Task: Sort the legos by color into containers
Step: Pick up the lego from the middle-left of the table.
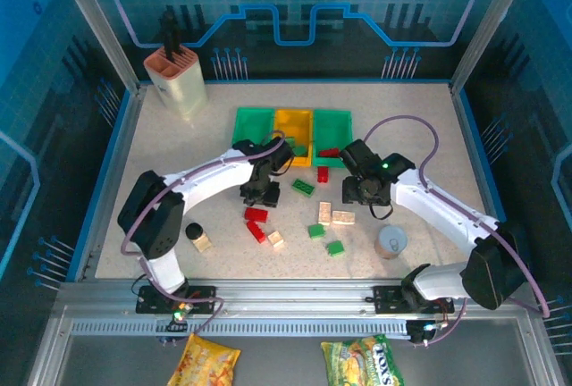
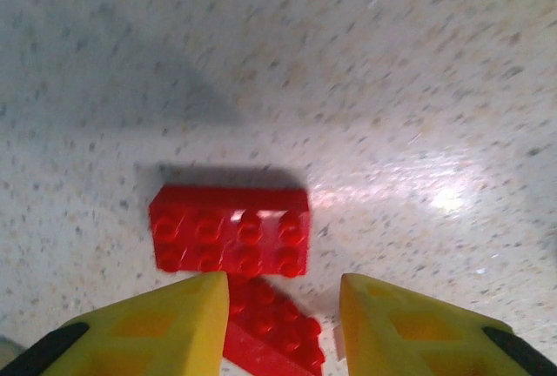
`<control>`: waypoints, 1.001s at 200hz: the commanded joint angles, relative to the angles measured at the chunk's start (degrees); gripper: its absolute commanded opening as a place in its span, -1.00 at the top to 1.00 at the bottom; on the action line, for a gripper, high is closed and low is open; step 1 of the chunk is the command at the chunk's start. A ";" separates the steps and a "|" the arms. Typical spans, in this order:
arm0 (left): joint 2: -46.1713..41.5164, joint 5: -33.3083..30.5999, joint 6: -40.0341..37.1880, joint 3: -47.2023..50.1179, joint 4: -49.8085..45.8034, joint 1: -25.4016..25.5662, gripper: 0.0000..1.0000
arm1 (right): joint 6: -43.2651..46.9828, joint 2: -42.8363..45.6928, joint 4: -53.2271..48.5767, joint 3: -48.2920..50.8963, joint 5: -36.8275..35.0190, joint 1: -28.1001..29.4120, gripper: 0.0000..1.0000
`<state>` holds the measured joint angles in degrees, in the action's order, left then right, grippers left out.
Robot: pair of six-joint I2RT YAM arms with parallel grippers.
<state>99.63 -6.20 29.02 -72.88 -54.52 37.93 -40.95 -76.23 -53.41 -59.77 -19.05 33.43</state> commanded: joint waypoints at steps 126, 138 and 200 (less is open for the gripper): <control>-6.28 3.45 16.90 16.05 6.28 5.29 -0.29 | 0.04 2.02 -0.34 1.79 0.64 0.76 -0.35; -5.54 3.49 16.86 16.32 6.89 5.52 -0.26 | 0.26 1.77 -0.29 1.67 0.76 0.76 -0.35; -3.51 3.91 17.29 17.59 8.64 6.10 0.09 | 0.78 0.94 -0.12 1.37 1.03 0.76 -0.35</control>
<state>95.37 -3.36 45.15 -56.34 -46.15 43.53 -40.86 -74.96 -53.28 -58.70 -18.83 33.43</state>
